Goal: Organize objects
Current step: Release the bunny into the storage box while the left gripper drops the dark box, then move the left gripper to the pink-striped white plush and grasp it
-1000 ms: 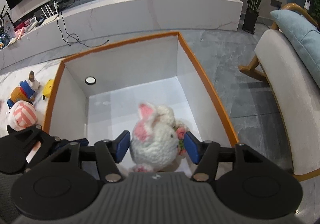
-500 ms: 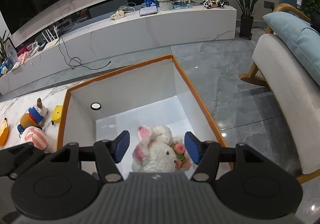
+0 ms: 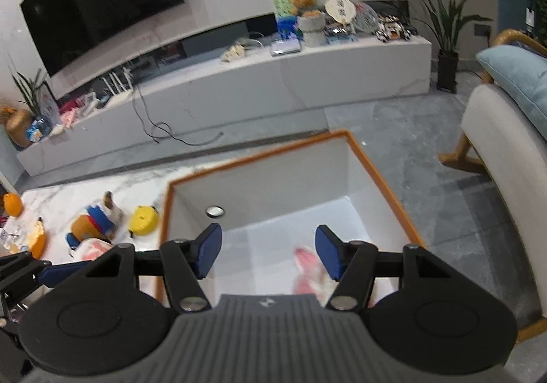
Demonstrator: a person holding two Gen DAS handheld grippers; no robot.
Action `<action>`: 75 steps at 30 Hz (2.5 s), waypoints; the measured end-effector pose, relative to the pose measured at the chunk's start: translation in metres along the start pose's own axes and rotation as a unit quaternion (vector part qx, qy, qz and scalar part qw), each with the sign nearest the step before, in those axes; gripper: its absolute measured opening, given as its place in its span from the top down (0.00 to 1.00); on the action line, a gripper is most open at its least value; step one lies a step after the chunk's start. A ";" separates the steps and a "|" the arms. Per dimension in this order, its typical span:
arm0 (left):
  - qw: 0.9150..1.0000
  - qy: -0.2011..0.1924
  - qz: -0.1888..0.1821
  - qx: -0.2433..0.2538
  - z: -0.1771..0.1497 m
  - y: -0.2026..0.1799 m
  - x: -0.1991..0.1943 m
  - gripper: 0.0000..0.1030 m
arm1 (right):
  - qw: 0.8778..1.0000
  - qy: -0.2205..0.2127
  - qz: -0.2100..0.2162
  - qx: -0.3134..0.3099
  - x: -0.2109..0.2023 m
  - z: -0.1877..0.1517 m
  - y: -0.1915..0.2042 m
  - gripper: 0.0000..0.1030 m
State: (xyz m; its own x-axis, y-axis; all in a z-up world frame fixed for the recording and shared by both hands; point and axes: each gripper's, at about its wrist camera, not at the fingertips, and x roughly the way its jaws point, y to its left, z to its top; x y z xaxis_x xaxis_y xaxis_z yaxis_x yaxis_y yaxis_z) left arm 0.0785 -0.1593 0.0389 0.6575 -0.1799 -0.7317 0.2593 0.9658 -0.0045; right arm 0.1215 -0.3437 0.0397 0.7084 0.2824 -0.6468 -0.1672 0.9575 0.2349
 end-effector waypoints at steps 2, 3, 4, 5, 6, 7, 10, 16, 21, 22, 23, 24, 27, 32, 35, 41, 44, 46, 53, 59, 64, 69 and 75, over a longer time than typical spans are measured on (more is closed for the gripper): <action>1.000 -0.002 0.010 -0.010 -0.002 0.016 -0.004 0.11 | 1.000 -0.003 0.012 -0.001 0.000 0.001 0.007 0.39; 1.000 -0.003 0.018 -0.021 -0.003 0.027 -0.005 0.11 | 1.000 -0.005 0.017 -0.002 0.000 0.001 0.011 0.39; 0.999 -0.004 0.022 -0.030 -0.005 0.037 -0.007 0.11 | 1.000 -0.006 0.022 -0.007 0.000 0.001 0.016 0.39; 0.999 -0.004 0.027 -0.042 -0.006 0.048 -0.008 0.11 | 1.000 -0.007 0.025 -0.012 0.000 0.001 0.020 0.39; 0.998 -0.004 0.029 -0.051 -0.007 0.055 -0.008 0.11 | 0.999 -0.009 0.029 -0.018 0.001 0.001 0.025 0.39; 0.998 -0.003 0.033 -0.058 -0.008 0.063 -0.008 0.11 | 0.999 -0.011 0.033 -0.025 0.001 0.001 0.030 0.39; 0.996 -0.005 0.048 -0.072 -0.014 0.084 -0.012 0.11 | 0.998 -0.016 0.044 -0.041 0.002 -0.001 0.045 0.38; 0.993 -0.008 0.069 -0.097 -0.032 0.116 -0.013 0.11 | 0.995 -0.021 0.061 -0.078 0.008 -0.007 0.073 0.37; 0.990 -0.034 0.089 -0.104 -0.047 0.128 -0.009 0.11 | 0.992 -0.002 0.072 -0.107 0.016 -0.019 0.098 0.33; 0.990 -0.035 0.096 -0.100 -0.047 0.130 -0.006 0.11 | 0.991 0.005 0.069 -0.114 0.018 -0.023 0.104 0.32; 0.990 -0.036 0.102 -0.094 -0.047 0.132 -0.003 0.11 | 0.991 0.013 0.066 -0.120 0.019 -0.026 0.109 0.32; 0.990 -0.034 0.103 -0.088 -0.046 0.134 0.001 0.11 | 0.990 0.026 0.061 -0.123 0.023 -0.031 0.115 0.32; 0.995 -0.013 0.080 -0.054 -0.034 0.137 0.013 0.11 | 0.988 0.046 0.062 -0.133 0.027 -0.042 0.129 0.31; 0.995 0.035 0.064 0.073 -0.022 0.130 0.035 0.11 | 0.984 0.059 0.077 -0.149 0.028 -0.048 0.143 0.31; 0.988 0.036 0.046 0.145 -0.024 0.127 0.045 0.10 | 0.983 0.066 0.079 -0.151 0.030 -0.050 0.146 0.31; 0.981 0.067 0.023 0.180 -0.031 0.132 0.071 0.05 | 0.983 0.079 0.069 -0.153 0.035 -0.052 0.144 0.30; 0.974 0.074 0.047 0.210 -0.037 0.127 0.078 0.05 | 0.982 0.085 0.068 -0.154 0.035 -0.053 0.142 0.30; 0.968 0.080 0.062 0.230 -0.040 0.121 0.080 0.05 | 0.981 0.088 0.068 -0.156 0.036 -0.054 0.142 0.30; 0.953 0.085 0.091 0.277 -0.048 0.110 0.079 0.13 | 0.981 0.092 0.068 -0.159 0.038 -0.054 0.143 0.29; 0.957 0.082 0.089 0.263 -0.054 0.114 0.068 0.16 | 0.981 0.094 0.067 -0.158 0.040 -0.053 0.143 0.29; 0.973 0.092 0.096 0.189 -0.062 0.125 0.043 0.17 | 0.979 0.100 0.066 -0.163 0.044 -0.056 0.146 0.29; 0.985 0.100 0.116 0.079 -0.084 0.137 0.012 0.17 | 0.976 0.111 0.072 -0.173 0.051 -0.062 0.156 0.29; 0.989 0.103 0.105 -0.028 -0.100 0.171 -0.011 0.21 | 0.964 0.126 0.093 -0.213 0.057 -0.079 0.178 0.29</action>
State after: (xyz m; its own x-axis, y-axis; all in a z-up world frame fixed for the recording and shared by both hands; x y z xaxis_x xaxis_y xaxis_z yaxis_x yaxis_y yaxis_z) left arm 0.0449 0.0269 -0.0219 0.5337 0.0623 -0.8433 0.0888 0.9876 0.1292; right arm 0.0777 -0.1528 -0.0128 0.4593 0.4050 -0.7906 -0.5797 0.8110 0.0787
